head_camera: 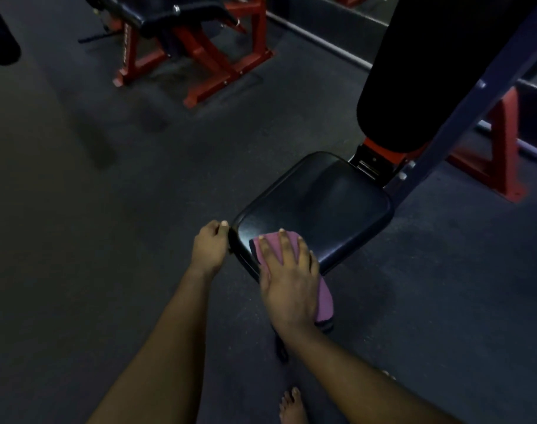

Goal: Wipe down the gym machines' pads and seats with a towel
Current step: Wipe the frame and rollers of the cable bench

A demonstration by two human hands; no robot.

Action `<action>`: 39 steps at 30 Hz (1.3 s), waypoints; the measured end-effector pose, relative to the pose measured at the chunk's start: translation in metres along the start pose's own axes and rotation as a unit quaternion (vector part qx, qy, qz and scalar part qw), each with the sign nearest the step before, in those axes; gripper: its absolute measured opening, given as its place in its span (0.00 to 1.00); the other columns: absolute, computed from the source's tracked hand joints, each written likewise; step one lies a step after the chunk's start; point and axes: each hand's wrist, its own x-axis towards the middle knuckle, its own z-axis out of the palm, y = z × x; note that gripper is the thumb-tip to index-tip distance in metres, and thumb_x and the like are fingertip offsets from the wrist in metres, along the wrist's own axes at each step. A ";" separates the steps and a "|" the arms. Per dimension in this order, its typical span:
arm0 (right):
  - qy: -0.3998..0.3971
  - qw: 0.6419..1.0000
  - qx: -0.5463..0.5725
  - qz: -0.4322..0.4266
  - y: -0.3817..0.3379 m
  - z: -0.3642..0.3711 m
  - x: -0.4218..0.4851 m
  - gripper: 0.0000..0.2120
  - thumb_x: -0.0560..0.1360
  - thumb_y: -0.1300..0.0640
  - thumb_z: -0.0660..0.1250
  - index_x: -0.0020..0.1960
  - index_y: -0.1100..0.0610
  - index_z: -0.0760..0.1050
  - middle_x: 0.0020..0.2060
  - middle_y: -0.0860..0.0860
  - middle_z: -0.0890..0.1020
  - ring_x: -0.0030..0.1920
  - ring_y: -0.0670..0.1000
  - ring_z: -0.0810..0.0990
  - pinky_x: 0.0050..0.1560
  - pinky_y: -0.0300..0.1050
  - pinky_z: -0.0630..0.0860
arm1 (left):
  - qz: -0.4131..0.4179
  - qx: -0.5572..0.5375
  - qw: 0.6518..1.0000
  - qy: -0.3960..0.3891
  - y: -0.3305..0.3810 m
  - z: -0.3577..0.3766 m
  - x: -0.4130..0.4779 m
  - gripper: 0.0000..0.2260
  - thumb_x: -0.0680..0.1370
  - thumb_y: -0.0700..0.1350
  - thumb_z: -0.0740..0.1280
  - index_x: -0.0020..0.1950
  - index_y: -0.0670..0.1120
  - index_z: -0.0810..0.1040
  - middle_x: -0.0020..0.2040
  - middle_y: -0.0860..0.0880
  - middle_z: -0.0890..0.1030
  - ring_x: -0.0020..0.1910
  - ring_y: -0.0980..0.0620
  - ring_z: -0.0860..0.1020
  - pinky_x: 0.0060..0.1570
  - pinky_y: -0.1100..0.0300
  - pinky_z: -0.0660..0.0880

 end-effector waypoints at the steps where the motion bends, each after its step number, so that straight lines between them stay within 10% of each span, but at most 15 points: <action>1: 0.011 1.000 0.014 0.020 -0.003 0.003 0.004 0.27 0.80 0.47 0.62 0.78 0.43 0.63 0.79 0.52 0.65 0.75 0.61 0.66 0.72 0.63 0.66 | 0.007 0.036 0.999 0.007 0.004 0.001 0.001 0.16 0.85 0.49 0.58 0.42 0.41 0.74 0.38 0.46 0.77 0.41 0.46 0.76 0.41 0.54 0.67; 6: 0.132 0.934 0.166 0.288 -0.009 0.021 -0.027 0.30 0.82 0.43 0.63 0.81 0.41 0.58 0.83 0.50 0.53 0.80 0.59 0.56 0.70 0.69 0.65 | 0.011 0.133 0.991 0.011 0.010 0.016 -0.005 0.10 0.86 0.46 0.57 0.47 0.43 0.64 0.37 0.48 0.70 0.34 0.54 0.67 0.42 0.55 0.63; 10: 0.189 0.900 0.255 0.299 0.012 0.019 -0.003 0.31 0.82 0.45 0.65 0.82 0.44 0.58 0.83 0.52 0.50 0.80 0.62 0.55 0.71 0.60 0.64 | 0.018 0.125 0.992 0.006 0.007 0.023 -0.006 0.06 0.86 0.45 0.54 0.51 0.43 0.62 0.40 0.45 0.73 0.39 0.47 0.72 0.41 0.52 0.66; 14: 0.204 0.788 0.338 0.472 0.064 0.011 0.050 0.37 0.80 0.43 0.65 0.82 0.50 0.52 0.82 0.56 0.52 0.79 0.63 0.58 0.73 0.68 0.66 | 0.021 0.134 0.991 0.007 0.003 0.027 -0.004 0.05 0.86 0.45 0.53 0.55 0.43 0.62 0.45 0.41 0.75 0.45 0.40 0.75 0.44 0.49 0.69; 19: 0.219 0.876 0.248 0.351 -0.004 0.029 -0.006 0.34 0.81 0.44 0.66 0.83 0.47 0.56 0.83 0.52 0.46 0.81 0.62 0.51 0.76 0.60 0.58 | -0.024 0.124 0.991 0.053 0.017 0.036 -0.002 0.14 0.84 0.41 0.54 0.69 0.40 0.64 0.57 0.35 0.76 0.55 0.35 0.75 0.51 0.48 0.67; 29: 0.174 0.793 0.334 0.479 0.130 -0.006 0.086 0.33 0.82 0.43 0.62 0.82 0.43 0.53 0.83 0.56 0.49 0.73 0.67 0.69 0.66 0.59 0.72 | -0.012 0.168 0.969 0.182 0.028 0.084 -0.002 0.25 0.86 0.57 0.47 0.73 0.43 0.68 0.67 0.37 0.73 0.63 0.35 0.73 0.59 0.41 0.68; 34: 0.163 0.862 0.223 0.425 0.054 0.010 0.039 0.34 0.81 0.40 0.62 0.82 0.39 0.50 0.83 0.53 0.49 0.72 0.66 0.68 0.61 0.63 0.75 | -0.012 0.180 0.966 0.187 0.030 0.086 -0.002 0.25 0.86 0.57 0.47 0.72 0.42 0.68 0.66 0.37 0.74 0.62 0.34 0.74 0.58 0.41 0.69; 39: 0.128 0.850 0.231 0.456 0.082 0.004 0.063 0.33 0.82 0.41 0.59 0.82 0.41 0.48 0.82 0.55 0.49 0.74 0.66 0.67 0.63 0.64 0.74 | -0.020 0.182 0.964 0.193 0.031 0.087 -0.002 0.24 0.85 0.57 0.49 0.70 0.41 0.69 0.64 0.37 0.75 0.61 0.34 0.75 0.58 0.40 0.69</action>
